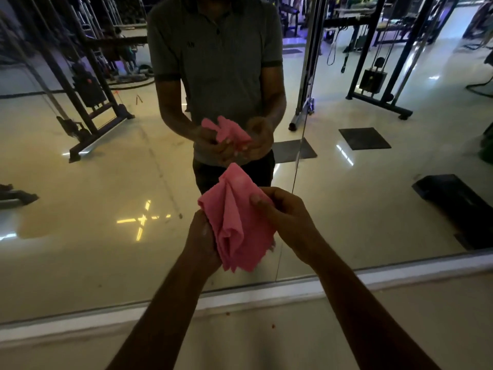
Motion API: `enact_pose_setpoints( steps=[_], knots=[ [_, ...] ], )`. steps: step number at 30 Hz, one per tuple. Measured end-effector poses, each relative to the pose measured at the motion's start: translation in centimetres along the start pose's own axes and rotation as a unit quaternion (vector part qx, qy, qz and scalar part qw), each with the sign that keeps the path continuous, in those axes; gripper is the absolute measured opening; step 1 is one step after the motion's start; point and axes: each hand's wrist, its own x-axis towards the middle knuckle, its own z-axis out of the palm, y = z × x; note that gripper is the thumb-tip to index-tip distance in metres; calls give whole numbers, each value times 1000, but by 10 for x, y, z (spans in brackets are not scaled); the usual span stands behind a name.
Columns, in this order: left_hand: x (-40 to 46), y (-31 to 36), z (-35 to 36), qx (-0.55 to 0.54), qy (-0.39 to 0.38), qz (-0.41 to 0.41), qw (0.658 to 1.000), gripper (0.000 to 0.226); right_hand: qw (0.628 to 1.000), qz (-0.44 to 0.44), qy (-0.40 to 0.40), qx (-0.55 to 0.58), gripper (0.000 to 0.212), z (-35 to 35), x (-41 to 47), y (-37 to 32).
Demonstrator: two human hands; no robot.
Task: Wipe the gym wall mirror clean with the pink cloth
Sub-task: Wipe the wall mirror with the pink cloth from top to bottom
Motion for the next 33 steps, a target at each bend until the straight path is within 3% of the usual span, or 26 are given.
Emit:
enact_pose_setpoints(
  steps=[2,5,7,10,12,18,21,23,25,27,30,33],
  knots=[
    [5,0,-10,22,3,9,1000,37,999,-5,32,-23,36,3,-3,4],
    [7,5,-28,5,-62,-20,998,73,997,-4,57,-47,29,6,-6,6],
    [6,5,-38,39,-84,-18,996,83,995,-9,71,-68,28,7,-7,10],
    [9,-8,-51,169,-100,46,979,75,993,-19,74,-89,28,6,-12,15],
    [11,-19,-57,225,-45,79,970,75,994,-9,75,-82,28,5,-15,19],
    [12,-31,-70,241,-5,127,962,38,999,25,39,-12,45,-6,-22,27],
    [13,-29,-73,213,-33,91,972,46,999,30,27,-21,40,-11,-22,31],
    [12,-29,-74,230,-64,90,967,56,997,27,51,-52,24,-11,-18,37],
    [13,-30,-72,275,-68,133,950,42,992,12,89,-86,13,-8,-14,44],
    [16,-31,-65,317,-54,185,929,25,977,-10,150,-151,17,-2,-11,53],
    [23,-33,-51,385,-53,240,889,21,924,-25,252,-286,28,3,-14,63],
    [27,-40,-38,410,-69,253,874,14,918,-37,302,-253,17,4,-19,66]
  ],
)
